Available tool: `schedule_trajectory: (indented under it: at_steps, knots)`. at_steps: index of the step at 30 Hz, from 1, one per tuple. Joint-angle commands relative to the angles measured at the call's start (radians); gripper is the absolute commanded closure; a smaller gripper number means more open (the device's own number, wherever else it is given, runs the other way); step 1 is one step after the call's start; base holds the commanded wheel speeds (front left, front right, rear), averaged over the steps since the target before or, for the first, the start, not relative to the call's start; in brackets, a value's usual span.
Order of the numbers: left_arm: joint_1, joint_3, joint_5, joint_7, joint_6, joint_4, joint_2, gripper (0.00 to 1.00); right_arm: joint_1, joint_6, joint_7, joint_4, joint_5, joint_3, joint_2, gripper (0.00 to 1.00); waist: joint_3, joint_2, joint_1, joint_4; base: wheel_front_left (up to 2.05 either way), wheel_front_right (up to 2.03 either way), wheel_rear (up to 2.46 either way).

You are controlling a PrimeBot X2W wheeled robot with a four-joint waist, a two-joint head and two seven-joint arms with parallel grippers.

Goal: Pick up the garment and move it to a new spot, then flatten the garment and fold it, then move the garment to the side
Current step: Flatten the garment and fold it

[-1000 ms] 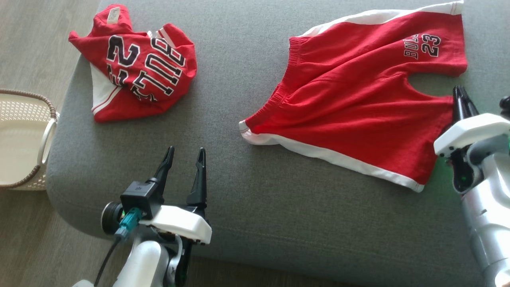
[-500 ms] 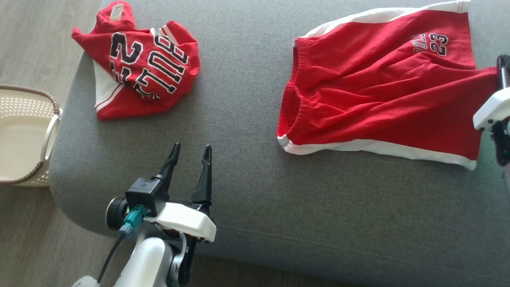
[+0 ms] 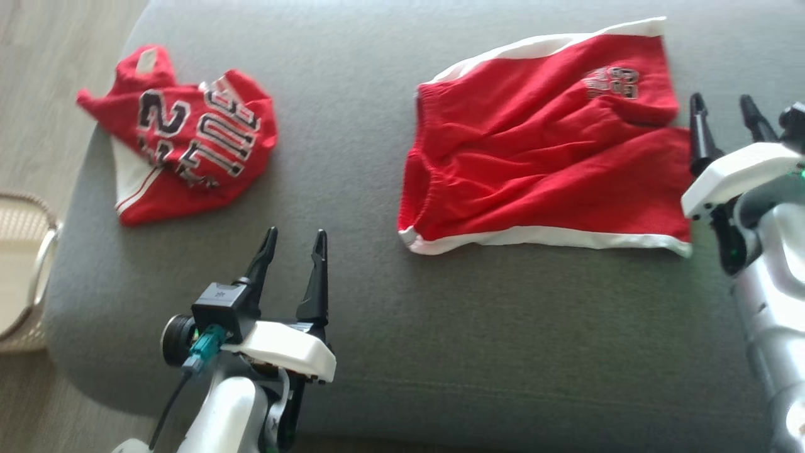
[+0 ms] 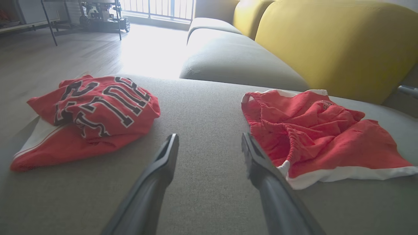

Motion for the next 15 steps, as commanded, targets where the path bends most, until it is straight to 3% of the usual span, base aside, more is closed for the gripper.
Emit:
schedule_trajectory:
  at_steps: [1, 7, 15]
  knots:
    - [-0.010, 0.040, 0.004, -0.012, 0.000, -0.037, 0.003, 0.00, 0.053, 0.000, -0.013, -0.105, 0.021, 0.008, 0.015, 0.00, -0.041, 0.0000, 0.0000, -0.048, 0.00, 0.00, 0.00]
    - [0.008, 0.038, -0.017, -0.012, 0.003, -0.043, 0.003, 0.00, 0.295, 0.000, -0.013, -0.376, 0.046, 0.000, 0.065, 0.00, -0.089, 0.0000, 0.0000, -0.117, 0.00, 0.00, 0.00]
    - [0.032, 0.061, -0.076, -0.012, 0.012, -0.038, 0.003, 0.00, 0.548, 0.000, -0.013, -0.654, 0.048, -0.083, 0.181, 0.00, -0.118, 0.0000, 0.0000, -0.182, 0.00, 0.00, 0.00]
